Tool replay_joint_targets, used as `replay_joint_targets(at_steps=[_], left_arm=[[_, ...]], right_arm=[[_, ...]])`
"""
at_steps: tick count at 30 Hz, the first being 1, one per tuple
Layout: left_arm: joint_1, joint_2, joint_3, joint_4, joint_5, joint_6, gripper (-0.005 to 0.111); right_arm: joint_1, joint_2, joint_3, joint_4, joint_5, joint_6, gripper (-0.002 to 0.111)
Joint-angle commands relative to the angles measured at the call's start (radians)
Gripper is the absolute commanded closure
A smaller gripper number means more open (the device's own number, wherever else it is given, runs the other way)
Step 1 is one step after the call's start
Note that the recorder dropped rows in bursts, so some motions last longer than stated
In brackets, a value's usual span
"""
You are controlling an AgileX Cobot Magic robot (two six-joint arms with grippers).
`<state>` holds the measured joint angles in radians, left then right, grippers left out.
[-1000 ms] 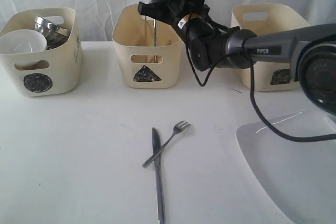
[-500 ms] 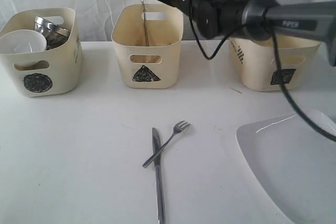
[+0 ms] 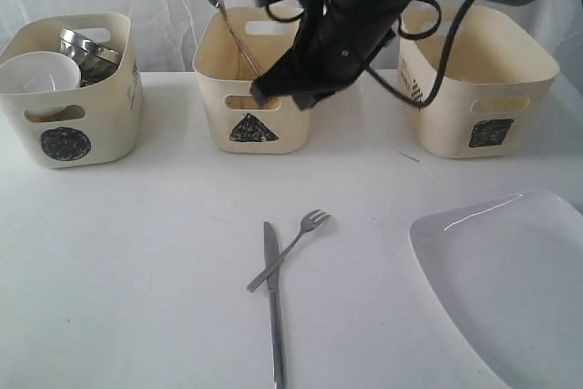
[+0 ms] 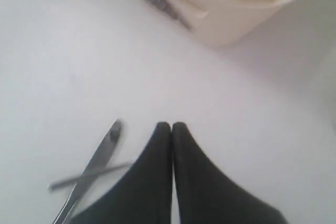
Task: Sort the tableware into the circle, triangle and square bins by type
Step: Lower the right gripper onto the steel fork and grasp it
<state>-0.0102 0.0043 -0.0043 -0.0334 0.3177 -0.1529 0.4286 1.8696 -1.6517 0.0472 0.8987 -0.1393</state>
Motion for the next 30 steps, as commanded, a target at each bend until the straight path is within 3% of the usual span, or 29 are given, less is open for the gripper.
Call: replay_joint_targets(at_steps=[1, 6, 9, 12, 20, 26, 30], left_arm=[[-0.002, -0.004, 0.004, -0.010, 0.032, 0.003, 0.107], [-0.002, -0.004, 0.004, -0.010, 0.032, 0.003, 0.107], [-0.002, -0.004, 0.004, -0.010, 0.032, 0.003, 0.107], [-0.002, -0.004, 0.004, -0.010, 0.032, 0.003, 0.107], [-0.002, -0.004, 0.004, -0.010, 0.032, 0.003, 0.107], [-0.002, -0.004, 0.004, -0.010, 0.032, 0.003, 0.107], [-0.002, -0.004, 0.004, -0.010, 0.032, 0.003, 0.107]], right_arm=[[0.114, -0.027, 0.152, 0.005, 0.164, 0.161, 0.108], [0.170, -0.012, 0.345, 0.007, -0.033, 0.286, 0.108], [0.170, 0.002, 0.366, 0.016, -0.070, 0.396, 0.108], [0.170, 0.006, 0.360, 0.016, -0.075, 0.391, 0.100], [0.170, 0.011, 0.356, 0.014, -0.201, 0.397, 0.043], [0.139, 0.083, 0.356, -0.037, -0.287, 0.866, 0.047], [0.130, 0.121, 0.356, -0.039, -0.285, 0.879, 0.051]])
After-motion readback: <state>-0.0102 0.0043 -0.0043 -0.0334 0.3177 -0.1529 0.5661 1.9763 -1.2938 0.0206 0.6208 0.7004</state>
